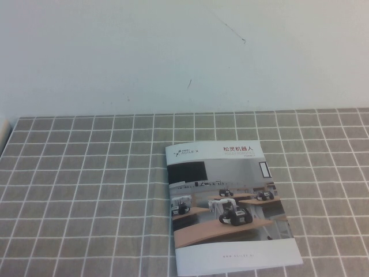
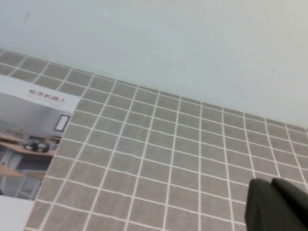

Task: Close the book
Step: 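Close the open booklet and leave it lying on the table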

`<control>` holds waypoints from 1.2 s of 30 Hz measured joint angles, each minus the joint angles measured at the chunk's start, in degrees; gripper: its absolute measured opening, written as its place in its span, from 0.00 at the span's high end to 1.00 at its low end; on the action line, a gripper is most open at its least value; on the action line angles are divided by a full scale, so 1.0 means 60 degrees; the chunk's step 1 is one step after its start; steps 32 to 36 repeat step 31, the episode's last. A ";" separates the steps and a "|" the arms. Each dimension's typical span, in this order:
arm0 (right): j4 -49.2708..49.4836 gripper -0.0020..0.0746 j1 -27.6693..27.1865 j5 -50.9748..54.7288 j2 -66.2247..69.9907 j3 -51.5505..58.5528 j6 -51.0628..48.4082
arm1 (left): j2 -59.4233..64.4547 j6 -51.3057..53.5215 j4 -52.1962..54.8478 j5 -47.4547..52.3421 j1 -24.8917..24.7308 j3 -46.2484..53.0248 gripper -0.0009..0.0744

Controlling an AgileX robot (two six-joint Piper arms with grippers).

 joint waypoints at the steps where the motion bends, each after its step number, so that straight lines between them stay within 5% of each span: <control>1: 0.0000 0.98 -0.0215 -0.0271 0.0000 0.0258 0.0000 | 0.0000 0.0000 0.0000 0.0000 0.0000 0.0000 0.99; 7: 0.0064 0.98 -0.1355 -0.1679 -0.0019 0.2137 0.0000 | 0.0000 0.0000 0.0000 0.0000 0.0000 0.0000 0.99; 14: 0.0064 0.98 -0.1503 -0.1935 -0.0930 0.3558 0.0017 | 0.0000 0.0007 0.0000 0.0000 0.0000 0.0000 0.99; 36: 0.0213 0.98 -0.1524 -0.1952 -0.1248 0.3622 0.0581 | -0.0004 0.0007 -0.0004 0.0000 0.0000 0.0000 0.99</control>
